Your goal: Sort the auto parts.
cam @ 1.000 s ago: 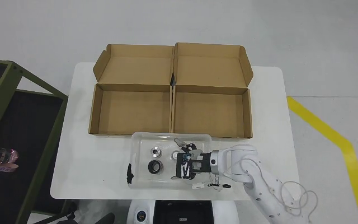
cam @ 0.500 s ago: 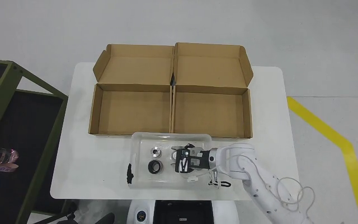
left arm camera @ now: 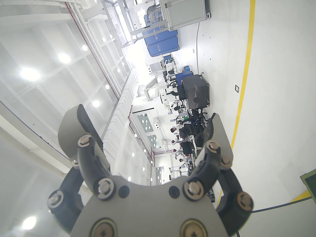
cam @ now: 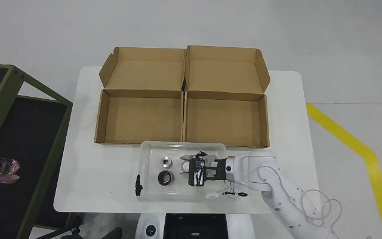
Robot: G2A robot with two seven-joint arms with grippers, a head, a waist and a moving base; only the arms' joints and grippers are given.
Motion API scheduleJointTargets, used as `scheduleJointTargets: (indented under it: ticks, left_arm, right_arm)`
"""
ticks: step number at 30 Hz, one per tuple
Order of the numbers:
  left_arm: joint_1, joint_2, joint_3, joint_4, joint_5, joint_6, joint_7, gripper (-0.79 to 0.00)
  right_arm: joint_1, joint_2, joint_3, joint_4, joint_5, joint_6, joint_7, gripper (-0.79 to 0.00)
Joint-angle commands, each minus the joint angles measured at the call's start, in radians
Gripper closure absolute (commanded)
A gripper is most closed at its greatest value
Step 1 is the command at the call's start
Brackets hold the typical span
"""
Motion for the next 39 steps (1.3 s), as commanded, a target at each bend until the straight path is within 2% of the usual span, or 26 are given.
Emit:
scheduleJointTargets:
  ticks: [1, 10, 21, 30, 39]
  left_arm:
    - [0.0, 0.0, 0.0, 0.0, 0.0, 0.0, 0.0, -0.785]
    - [0.0, 0.0, 0.0, 0.0, 0.0, 0.0, 0.0, -0.785]
    - [0.0, 0.0, 0.0, 0.0, 0.0, 0.0, 0.0, -0.785]
    - [0.0, 0.0, 0.0, 0.0, 0.0, 0.0, 0.0, -0.785]
    - [0.0, 0.0, 0.0, 0.0, 0.0, 0.0, 0.0, -0.785]
  right_arm:
    - [0.002, 0.002, 0.006, -0.018, 0.007, -0.007, -0.014, 0.0]
    - [0.013, 0.015, 0.057, -0.084, 0.03, -0.023, -0.056, 0.0]
    - [0.029, 0.033, 0.156, -0.141, 0.038, 0.004, -0.068, 0.0]
    - [0.079, 0.037, 0.198, -0.093, 0.091, 0.029, -0.109, 0.0]
    - [0.16, 0.031, 0.171, 0.032, 0.146, 0.052, -0.139, 0.0]
